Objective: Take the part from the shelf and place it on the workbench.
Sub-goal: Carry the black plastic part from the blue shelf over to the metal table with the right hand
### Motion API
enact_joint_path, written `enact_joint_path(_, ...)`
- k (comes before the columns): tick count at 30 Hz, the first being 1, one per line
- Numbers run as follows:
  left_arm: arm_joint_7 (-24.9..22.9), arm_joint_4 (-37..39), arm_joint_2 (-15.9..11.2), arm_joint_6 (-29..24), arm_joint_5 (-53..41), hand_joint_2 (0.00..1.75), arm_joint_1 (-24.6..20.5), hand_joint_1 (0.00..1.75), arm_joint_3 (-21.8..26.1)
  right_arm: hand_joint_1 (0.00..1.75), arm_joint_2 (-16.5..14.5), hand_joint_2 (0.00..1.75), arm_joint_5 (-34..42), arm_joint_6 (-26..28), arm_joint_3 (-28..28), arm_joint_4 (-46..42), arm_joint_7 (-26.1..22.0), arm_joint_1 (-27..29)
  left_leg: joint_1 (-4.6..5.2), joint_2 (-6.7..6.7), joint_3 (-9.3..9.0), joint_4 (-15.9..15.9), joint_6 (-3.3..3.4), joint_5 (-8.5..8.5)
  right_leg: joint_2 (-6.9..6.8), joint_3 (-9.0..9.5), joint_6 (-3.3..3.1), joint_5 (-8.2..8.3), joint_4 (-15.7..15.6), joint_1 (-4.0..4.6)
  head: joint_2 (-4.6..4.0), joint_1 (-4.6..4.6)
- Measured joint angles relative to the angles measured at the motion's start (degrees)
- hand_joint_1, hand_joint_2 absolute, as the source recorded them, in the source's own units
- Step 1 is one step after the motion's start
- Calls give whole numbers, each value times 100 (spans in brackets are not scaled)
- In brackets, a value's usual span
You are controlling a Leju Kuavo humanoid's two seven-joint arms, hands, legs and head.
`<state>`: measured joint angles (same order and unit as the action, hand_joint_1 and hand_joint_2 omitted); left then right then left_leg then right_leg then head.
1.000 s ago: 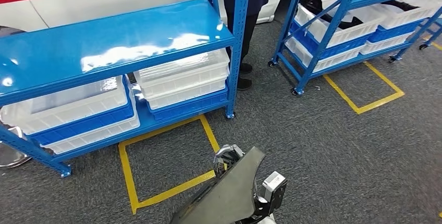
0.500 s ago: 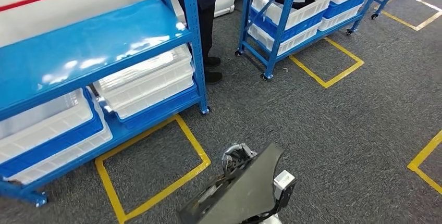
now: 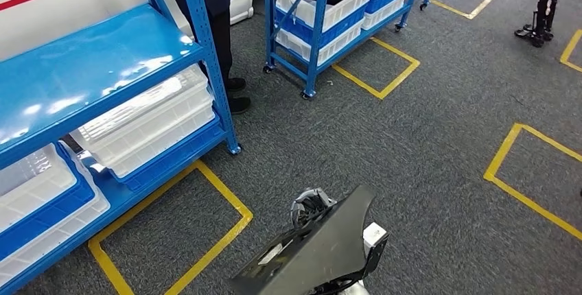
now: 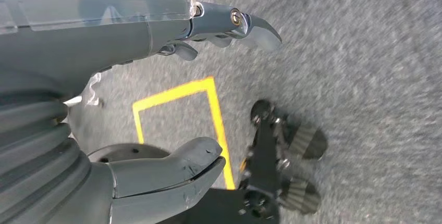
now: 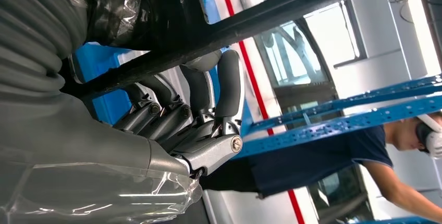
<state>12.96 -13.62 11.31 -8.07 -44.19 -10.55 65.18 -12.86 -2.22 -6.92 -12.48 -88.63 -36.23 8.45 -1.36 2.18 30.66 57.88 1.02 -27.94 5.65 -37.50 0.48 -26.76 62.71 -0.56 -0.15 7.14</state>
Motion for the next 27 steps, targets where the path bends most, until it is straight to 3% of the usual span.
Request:
enact_joint_path(2,-2,-2,-11,15,17,175,15,0,-3,175,-5,175,-27,-6,6,22,4,-11,23,-183,5,-19,48,14,-404,-304,23,-383,678,11,0,10)
enact_joint_path(4,-8,-2,-25,23,34,175,36,0,-3,175,-8,175,-44,-9,6,56,5,-11,50,-370,16,-9,56,9,-531,-561,38,-607,1273,-3,0,9)
enact_joint_path(5,-10,-2,-30,26,39,175,38,0,-3,175,-8,175,-53,-9,7,72,6,-7,58,-454,18,-4,55,4,-549,-552,35,-567,1295,-7,0,9)
enact_joint_path(7,-12,-2,-33,30,50,175,28,0,-3,175,-9,175,-81,-10,8,94,6,-8,71,-604,8,6,42,-16,-649,-192,-6,-248,703,1,0,9)
enact_joint_path(9,-8,-2,-34,31,60,175,19,0,-3,175,-16,175,-105,-11,8,107,6,-24,98,-721,-12,18,4,-47,-886,224,-82,-47,-37,67,0,9)
enact_joint_path(11,-5,-3,-37,30,62,175,18,0,-2,175,-28,175,-113,-13,10,119,5,-38,122,-832,-36,18,-48,-73,-968,330,-142,-57,-278,126,0,7)
enact_joint_path(13,-3,-4,-40,29,64,175,8,0,-2,175,-37,175,-114,-14,16,126,4,-34,122,-912,-70,20,-107,-106,-831,331,-194,-31,-315,109,0,8)
enact_joint_path(15,1,-4,-43,30,65,175,-4,0,-3,175,-46,175,-114,-14,20,129,2,-37,110,-688,-4,225,-169,-280,-709,348,-259,8,-360,66,0,6)
enact_joint_path(17,3,-4,-46,31,70,175,4,0,-3,175,-53,175,-114,-17,21,135,1,-47,98,-354,295,886,-205,-649,-585,340,-299,33,-371,47,0,3)
enact_joint_path(19,0,-4,-47,30,79,175,32,0,-3,175,-54,175,-114,-20,21,152,2,-49,94,-262,637,1592,-215,-889,-427,326,-309,39,-360,49,0,3)
enact_joint_path(20,-1,-4,-48,30,82,175,42,0,-3,175,-54,175,-114,-20,21,163,2,-48,93,-256,701,1693,-214,-843,-340,326,-310,40,-350,49,0,3)
enact_joint_path(21,0,-4,-50,29,82,175,46,0,-3,175,-54,175,-114,-20,21,172,2,-48,89,-244,649,1538,-210,-674,-255,328,-308,39,-337,46,0,3)
enact_joint_path(22,2,-4,-52,29,82,175,42,0,-3,175,-54,175,-114,-20,21,178,1,-48,82,-196,510,1192,-203,-433,-172,330,-302,35,-321,43,0,3)
enact_joint_path(24,4,-4,-60,28,84,175,35,0,-3,175,-55,175,-114,-20,21,181,1,-54,50,93,200,433,-179,-95,-31,305,-268,26,-274,36,0,5)
enact_joint_path(26,11,-4,-65,27,91,175,25,0,-3,175,-56,175,-114,-20,21,182,1,-60,42,300,73,117,-148,-52,93,242,-198,43,-252,24,0,4)
enact_joint_path(27,16,-4,-64,26,97,175,21,0,-3,175,-56,175,-114,-20,22,183,1,-61,51,269,63,83,-128,-58,165,215,-152,66,-260,16,0,3)
